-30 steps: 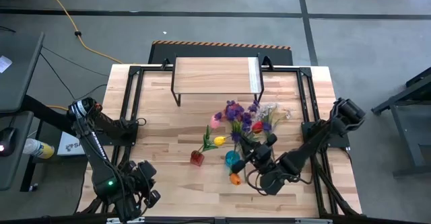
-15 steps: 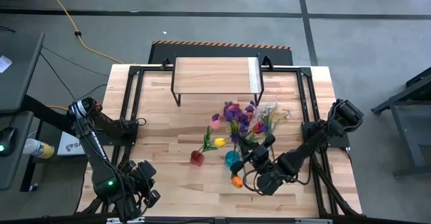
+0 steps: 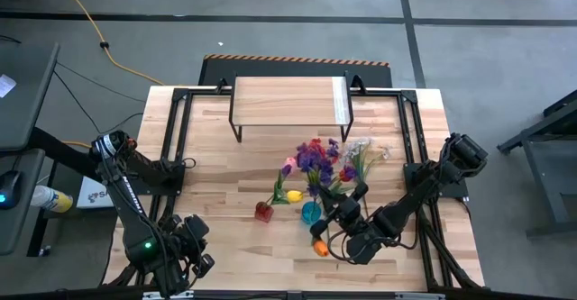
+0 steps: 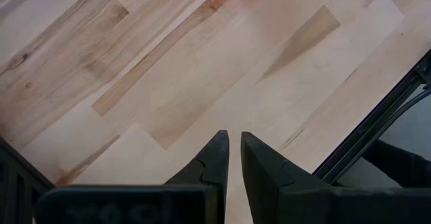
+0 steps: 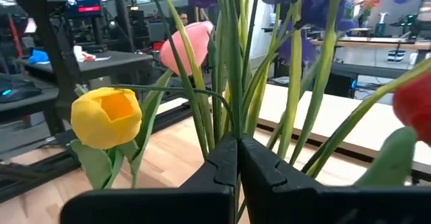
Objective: Pick and place flowers into a vace then onto a shelf
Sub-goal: Put the violet flowers into the blue vase
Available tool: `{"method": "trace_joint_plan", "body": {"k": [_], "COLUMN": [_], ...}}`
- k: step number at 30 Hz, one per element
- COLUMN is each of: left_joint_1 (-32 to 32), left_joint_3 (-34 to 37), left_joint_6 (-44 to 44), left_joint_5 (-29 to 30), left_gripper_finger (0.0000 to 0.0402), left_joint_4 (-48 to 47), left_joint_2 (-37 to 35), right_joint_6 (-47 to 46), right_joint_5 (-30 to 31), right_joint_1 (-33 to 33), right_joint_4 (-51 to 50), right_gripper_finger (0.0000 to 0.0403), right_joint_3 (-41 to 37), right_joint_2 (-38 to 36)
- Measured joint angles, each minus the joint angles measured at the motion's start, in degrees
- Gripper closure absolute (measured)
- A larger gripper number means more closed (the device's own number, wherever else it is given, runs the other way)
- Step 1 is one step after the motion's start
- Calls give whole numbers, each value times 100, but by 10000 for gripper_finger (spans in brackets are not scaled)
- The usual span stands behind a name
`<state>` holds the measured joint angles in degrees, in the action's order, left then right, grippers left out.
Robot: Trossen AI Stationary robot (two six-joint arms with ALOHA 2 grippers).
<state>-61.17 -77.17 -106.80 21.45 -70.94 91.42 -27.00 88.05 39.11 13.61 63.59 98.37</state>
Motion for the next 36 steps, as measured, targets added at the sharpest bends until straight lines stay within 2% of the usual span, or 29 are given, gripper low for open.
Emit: {"method": "trace_joint_plan", "body": {"k": [20,29,36], "left_joint_1": [0,0,0], "left_joint_3": [0,0,0], "left_joint_6": [0,161,166], "left_joint_5": [199,208,210], "left_gripper_finger": [328,328,328], "left_joint_4": [9,23,28], "left_joint_2": [0,0,0], "right_joint_6": [-105,-300,-278], "right_joint_5": [170,-393,-757], "right_joint_1": [73,66,28], "right_joint_4": [218,467,470], "right_gripper_finger": [402,400,376], "right_joint_3": [-2,-321,-337], "right_joint_2": [-4,-11,-11]}}
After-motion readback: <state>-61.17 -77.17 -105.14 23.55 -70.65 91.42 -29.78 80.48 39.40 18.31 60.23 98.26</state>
